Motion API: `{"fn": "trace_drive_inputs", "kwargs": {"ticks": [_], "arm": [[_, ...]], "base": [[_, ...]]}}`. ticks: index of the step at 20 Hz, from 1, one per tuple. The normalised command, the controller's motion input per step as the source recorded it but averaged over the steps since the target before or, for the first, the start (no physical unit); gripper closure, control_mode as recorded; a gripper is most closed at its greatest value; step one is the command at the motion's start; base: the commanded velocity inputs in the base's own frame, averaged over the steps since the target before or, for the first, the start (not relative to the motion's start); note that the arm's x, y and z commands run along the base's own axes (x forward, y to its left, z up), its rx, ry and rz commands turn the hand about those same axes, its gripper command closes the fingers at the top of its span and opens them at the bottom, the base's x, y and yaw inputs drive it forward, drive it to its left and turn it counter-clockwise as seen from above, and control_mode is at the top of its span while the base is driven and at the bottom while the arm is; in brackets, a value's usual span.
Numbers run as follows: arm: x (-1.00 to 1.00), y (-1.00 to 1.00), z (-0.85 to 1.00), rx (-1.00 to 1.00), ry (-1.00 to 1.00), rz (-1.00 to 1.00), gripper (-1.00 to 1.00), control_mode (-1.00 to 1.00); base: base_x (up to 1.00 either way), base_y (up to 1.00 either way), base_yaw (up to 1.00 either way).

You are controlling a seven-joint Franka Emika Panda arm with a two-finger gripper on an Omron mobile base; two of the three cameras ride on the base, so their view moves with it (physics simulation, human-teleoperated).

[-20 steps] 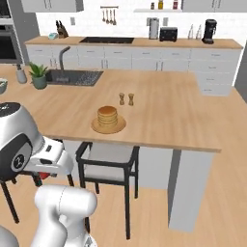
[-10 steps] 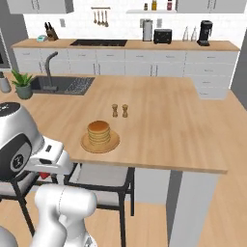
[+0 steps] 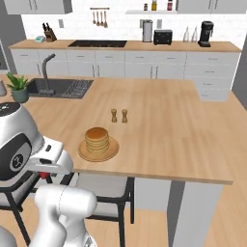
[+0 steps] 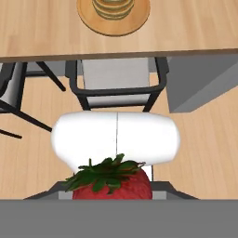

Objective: Take the strawberry from the fridge and place it on top of the pancake, located on the dining counter.

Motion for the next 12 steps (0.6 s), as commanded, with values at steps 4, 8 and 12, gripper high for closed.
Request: {"fn": "trace_drive_inputs", "kwargs": {"ticks": [4,8,12], "arm": [[0.0,0.0,0.0,0.0,0.0,0.0,1.0,1.0],[0.35,0.15,0.0,0.0,0.0,0.02,1.0,-1.0],[1.0,0.26,0.08,0.0,-0.11,0.12,1.0,-1.0]], "base": [[0.34,0.46,0.0],[0.21,0.23,0.01],[0.0,0.0,0.0]]}}
